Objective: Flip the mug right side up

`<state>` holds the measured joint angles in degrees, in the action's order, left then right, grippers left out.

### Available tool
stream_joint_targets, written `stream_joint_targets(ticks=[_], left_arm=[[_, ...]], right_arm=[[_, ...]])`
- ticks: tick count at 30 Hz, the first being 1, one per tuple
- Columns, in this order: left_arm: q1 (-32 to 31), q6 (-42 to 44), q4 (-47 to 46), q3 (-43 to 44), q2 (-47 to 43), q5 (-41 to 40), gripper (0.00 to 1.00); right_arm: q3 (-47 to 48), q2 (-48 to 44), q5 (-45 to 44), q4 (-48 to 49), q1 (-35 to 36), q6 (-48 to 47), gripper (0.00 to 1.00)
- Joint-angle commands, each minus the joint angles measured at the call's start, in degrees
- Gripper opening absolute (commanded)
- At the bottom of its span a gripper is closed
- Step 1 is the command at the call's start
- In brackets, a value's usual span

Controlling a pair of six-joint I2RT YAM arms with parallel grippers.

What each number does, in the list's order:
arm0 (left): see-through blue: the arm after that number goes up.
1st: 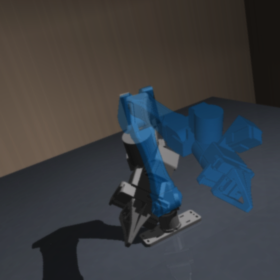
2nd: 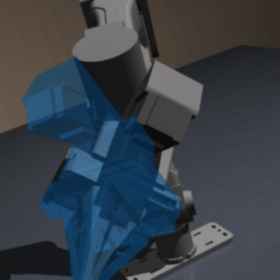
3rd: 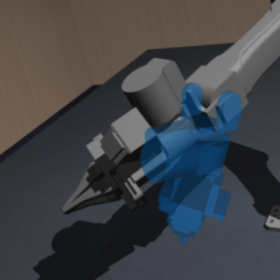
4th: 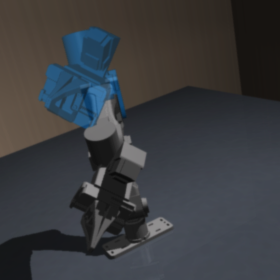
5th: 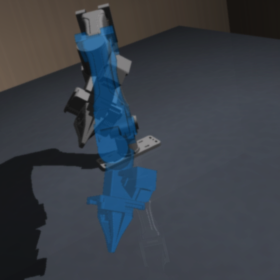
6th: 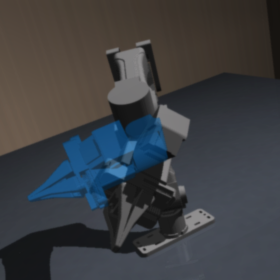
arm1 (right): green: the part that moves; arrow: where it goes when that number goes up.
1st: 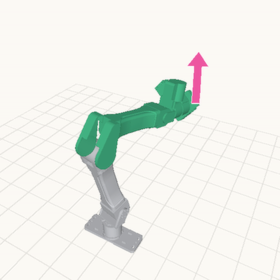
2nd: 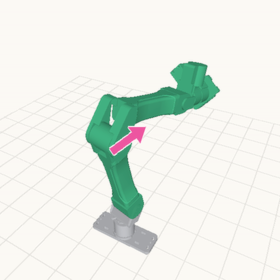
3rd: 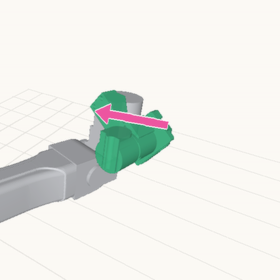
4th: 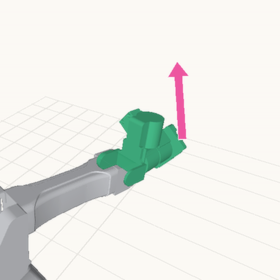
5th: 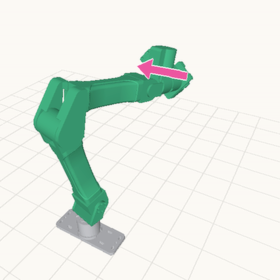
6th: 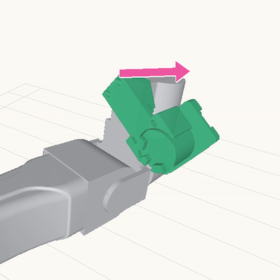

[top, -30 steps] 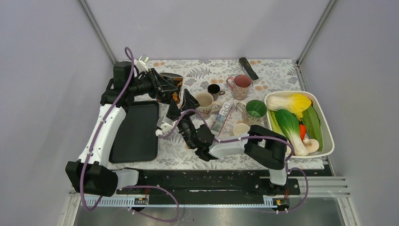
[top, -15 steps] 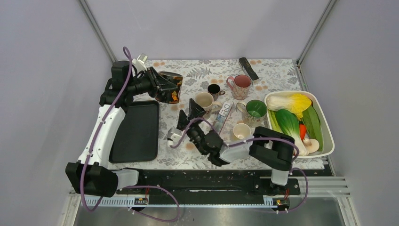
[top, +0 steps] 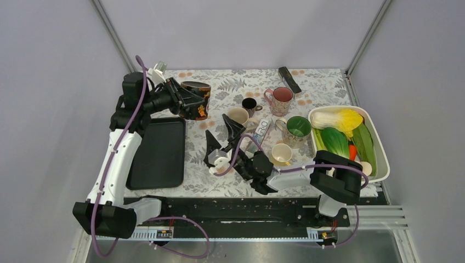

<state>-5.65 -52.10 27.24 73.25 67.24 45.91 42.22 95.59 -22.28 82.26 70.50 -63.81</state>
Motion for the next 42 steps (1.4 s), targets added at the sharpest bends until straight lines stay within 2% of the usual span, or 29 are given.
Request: stream_joint_targets(ticks=[1, 11, 23, 27, 34, 39, 41, 42], left_arm=[[0.3, -1.5, -11.6, 4.0, -3.8, 3.2, 0.0], [0.2, -4.4, -13.6, 4.8, -4.3, 3.4, 0.0], [0.3, -5.9, -15.0, 3.9, -4.9, 4.7, 0.0], [0.2, -7.0, -16.2, 3.5, -5.0, 5.1, 0.0], [0.2, -8.9, -18.1, 1.3, -5.4, 5.4, 0.0], [0.1, -10.7, -20.3, -2.2, -6.1, 5.2, 0.0], [0.1, -10.8, -20.5, -3.0, -6.1, 5.1, 0.0], [0.1, -10.9, -20.5, -3.4, -6.1, 5.0, 0.0]], right_arm=[[2.7, 0.6, 4.2, 3.1, 0.4, 2.8, 0.99], [12.1, 8.9, 1.5, 3.1, 0.4, -5.7, 0.99], [25.4, 17.6, -9.5, 3.0, -1.1, -16.8, 0.99], [28.7, 18.3, -12.8, 3.0, -2.9, -16.3, 0.99], [29.8, 17.9, -12.0, 2.9, -3.5, -15.5, 0.99], [30.7, 17.1, -11.6, 3.0, -3.5, -14.4, 0.84], [30.6, 16.4, -11.7, 3.0, -3.5, -13.4, 0.73], [30.4, 15.9, -11.6, 3.1, -3.5, -12.8, 0.64]])
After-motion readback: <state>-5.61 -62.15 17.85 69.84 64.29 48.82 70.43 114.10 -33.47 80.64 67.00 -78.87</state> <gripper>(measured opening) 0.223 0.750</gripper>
